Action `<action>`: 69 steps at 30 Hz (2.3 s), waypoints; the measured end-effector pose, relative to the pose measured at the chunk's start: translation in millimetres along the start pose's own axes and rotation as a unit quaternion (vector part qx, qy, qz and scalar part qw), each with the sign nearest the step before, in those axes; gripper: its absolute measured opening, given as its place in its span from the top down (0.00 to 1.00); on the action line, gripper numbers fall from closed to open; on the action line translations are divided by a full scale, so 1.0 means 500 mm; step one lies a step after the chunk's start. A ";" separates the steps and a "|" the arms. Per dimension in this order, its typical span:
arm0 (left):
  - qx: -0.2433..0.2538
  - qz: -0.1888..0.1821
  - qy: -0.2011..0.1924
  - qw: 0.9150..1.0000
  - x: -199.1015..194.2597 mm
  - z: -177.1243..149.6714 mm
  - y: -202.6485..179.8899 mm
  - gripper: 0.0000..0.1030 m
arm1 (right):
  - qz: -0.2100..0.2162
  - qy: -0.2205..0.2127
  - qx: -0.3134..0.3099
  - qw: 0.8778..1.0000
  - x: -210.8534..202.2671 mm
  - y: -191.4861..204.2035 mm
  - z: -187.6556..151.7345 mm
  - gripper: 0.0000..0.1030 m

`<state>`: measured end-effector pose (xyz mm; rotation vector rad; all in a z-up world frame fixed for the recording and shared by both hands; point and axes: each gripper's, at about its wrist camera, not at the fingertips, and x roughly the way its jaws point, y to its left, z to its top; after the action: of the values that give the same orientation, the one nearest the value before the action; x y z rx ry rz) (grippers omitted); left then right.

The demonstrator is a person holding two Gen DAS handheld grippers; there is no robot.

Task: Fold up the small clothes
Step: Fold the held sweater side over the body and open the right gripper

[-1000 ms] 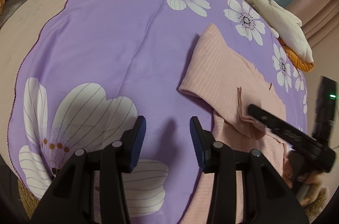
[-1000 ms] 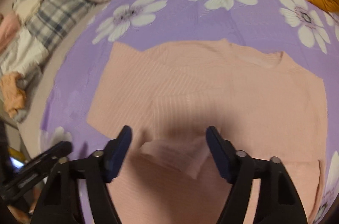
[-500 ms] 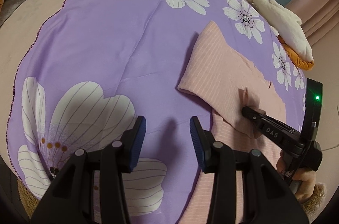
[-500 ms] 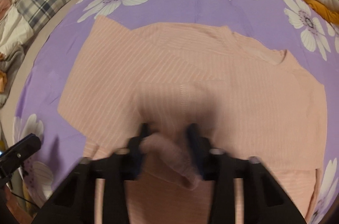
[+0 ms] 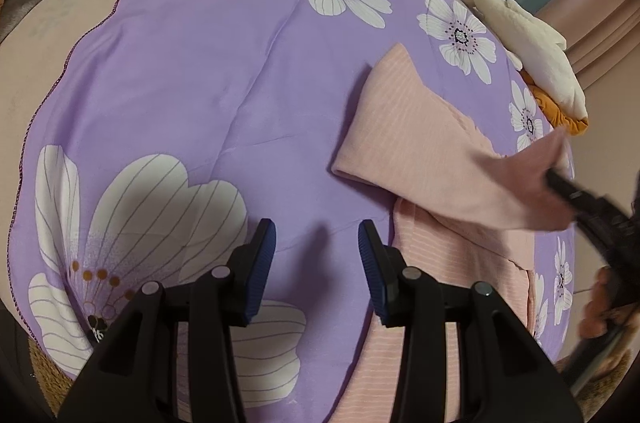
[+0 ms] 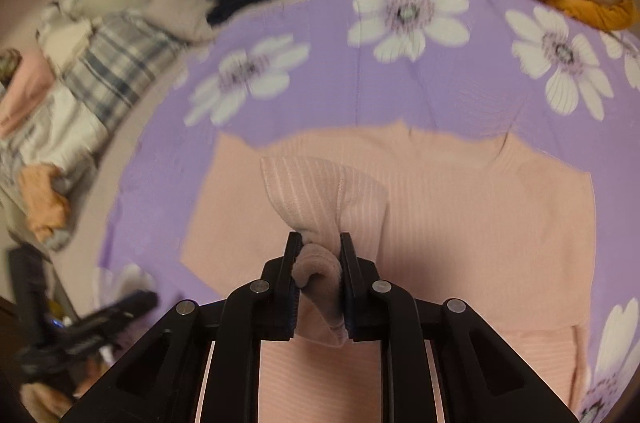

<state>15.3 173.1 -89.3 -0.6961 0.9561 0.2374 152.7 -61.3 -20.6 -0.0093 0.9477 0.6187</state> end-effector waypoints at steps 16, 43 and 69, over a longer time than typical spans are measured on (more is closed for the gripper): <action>0.027 -0.007 -0.008 1.000 0.009 0.043 -0.053 0.60 | -0.010 -0.092 -0.009 0.996 -0.133 -0.041 0.125 0.82; 0.134 0.039 0.045 0.989 0.186 0.120 -0.205 0.75 | -0.020 -0.033 0.113 0.993 -0.059 -0.265 0.031 0.82; 0.144 0.080 0.046 0.985 0.221 0.112 -0.193 0.68 | -0.050 -0.012 0.228 0.972 -0.056 -0.425 -0.093 0.82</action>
<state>161.9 123.1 -115.7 -0.3674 1.1099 0.2039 211.6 -263.7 -81.5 0.3573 1.0411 0.2959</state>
